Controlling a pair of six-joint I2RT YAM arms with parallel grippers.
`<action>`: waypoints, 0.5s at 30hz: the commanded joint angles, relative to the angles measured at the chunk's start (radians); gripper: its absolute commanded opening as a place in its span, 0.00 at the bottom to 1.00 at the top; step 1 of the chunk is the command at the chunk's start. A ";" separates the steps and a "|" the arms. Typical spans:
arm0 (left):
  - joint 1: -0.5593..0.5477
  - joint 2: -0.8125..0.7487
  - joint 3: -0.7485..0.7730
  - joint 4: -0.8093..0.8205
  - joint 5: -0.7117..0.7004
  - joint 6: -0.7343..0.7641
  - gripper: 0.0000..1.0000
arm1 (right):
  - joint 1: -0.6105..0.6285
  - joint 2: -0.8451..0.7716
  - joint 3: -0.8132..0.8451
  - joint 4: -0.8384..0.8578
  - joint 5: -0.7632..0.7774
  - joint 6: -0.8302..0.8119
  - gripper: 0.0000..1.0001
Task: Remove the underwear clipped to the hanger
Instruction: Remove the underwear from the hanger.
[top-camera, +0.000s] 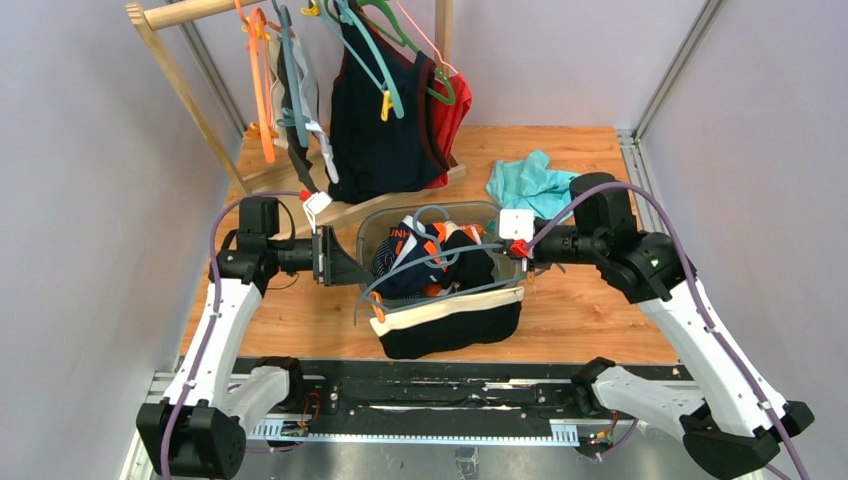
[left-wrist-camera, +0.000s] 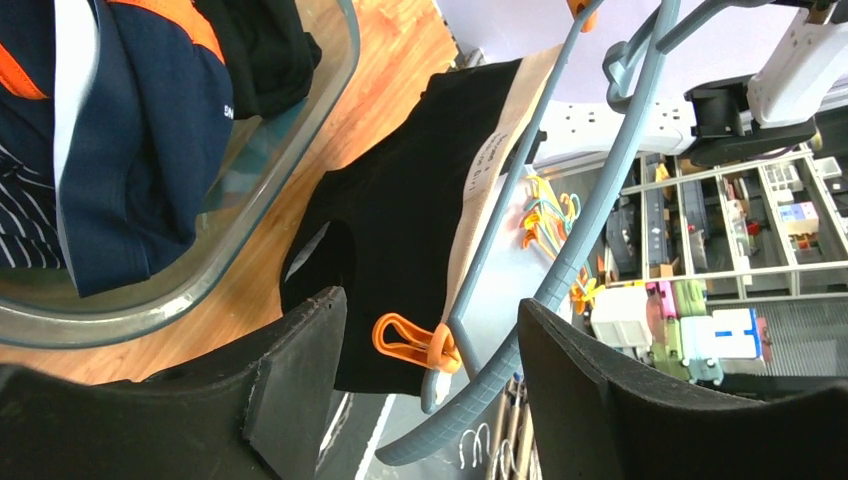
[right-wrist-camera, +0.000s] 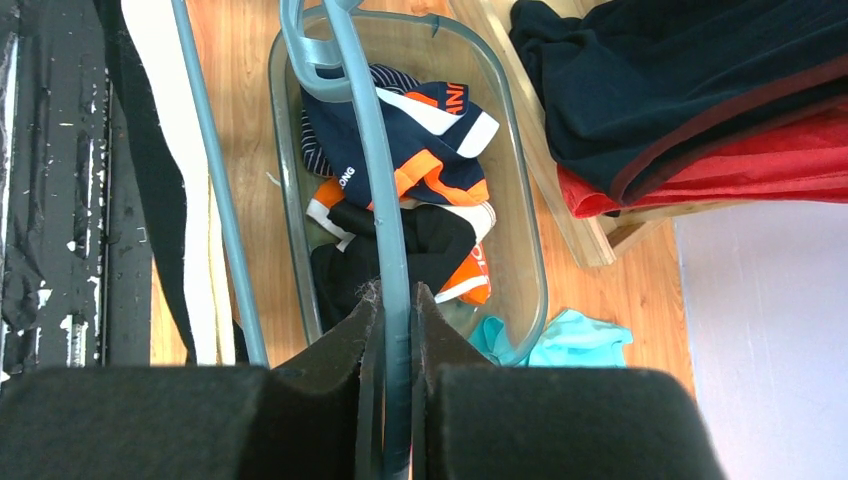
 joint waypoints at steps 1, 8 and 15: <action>-0.004 -0.005 -0.020 0.063 0.042 -0.057 0.69 | -0.003 -0.042 -0.021 0.084 0.005 -0.004 0.01; -0.002 -0.019 0.032 0.048 -0.020 -0.006 0.70 | -0.003 -0.053 -0.039 0.131 0.008 0.028 0.01; -0.002 -0.018 0.158 -0.005 -0.059 0.134 0.73 | -0.001 -0.038 -0.061 0.111 -0.046 0.028 0.01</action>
